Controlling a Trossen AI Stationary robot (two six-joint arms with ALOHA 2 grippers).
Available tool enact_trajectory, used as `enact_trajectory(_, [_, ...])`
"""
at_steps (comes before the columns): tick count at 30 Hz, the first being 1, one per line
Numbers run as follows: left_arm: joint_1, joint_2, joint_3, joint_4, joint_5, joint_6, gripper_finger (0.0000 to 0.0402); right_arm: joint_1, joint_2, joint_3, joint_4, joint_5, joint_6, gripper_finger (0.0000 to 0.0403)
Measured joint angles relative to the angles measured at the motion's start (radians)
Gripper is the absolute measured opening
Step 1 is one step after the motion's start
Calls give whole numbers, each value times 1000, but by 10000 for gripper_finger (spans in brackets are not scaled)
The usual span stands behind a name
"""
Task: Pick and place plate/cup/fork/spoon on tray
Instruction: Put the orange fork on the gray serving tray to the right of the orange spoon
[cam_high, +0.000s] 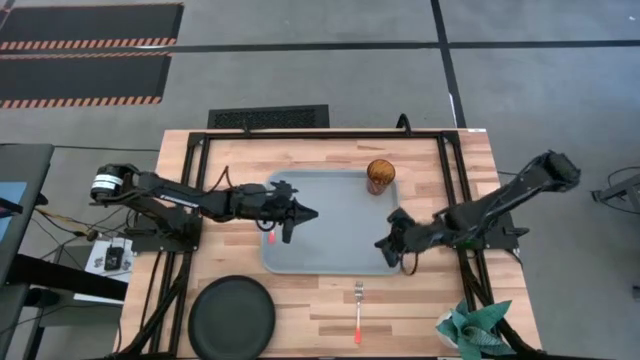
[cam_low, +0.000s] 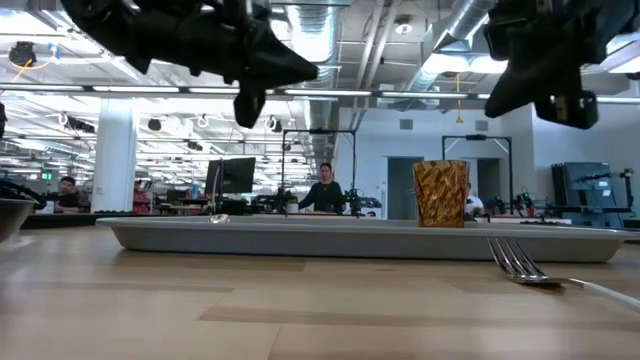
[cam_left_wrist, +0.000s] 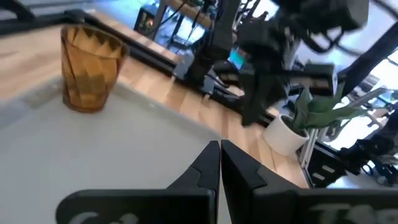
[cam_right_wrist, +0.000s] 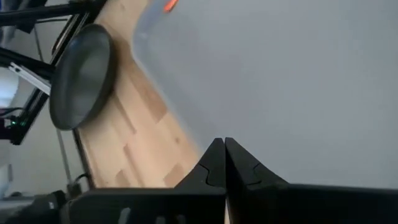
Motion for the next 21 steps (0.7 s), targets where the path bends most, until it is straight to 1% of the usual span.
enact_trajectory(7, [6, -194, -146, -20, -9, 32, 0, 86, 246, 169, -6, 2, 215, 9])
enact_trajectory(10, [5, -286, -219, -34, -40, 34, 0, 98, 348, 248, -23, -40, 300, 24])
enact_trajectory(15, [6, -421, -312, -41, -61, 32, 0, 105, 498, 396, -167, -152, 483, 76])
enact_trajectory(21, [6, -532, -339, -158, -94, 35, 0, 108, 651, 526, -187, -293, 621, 145])
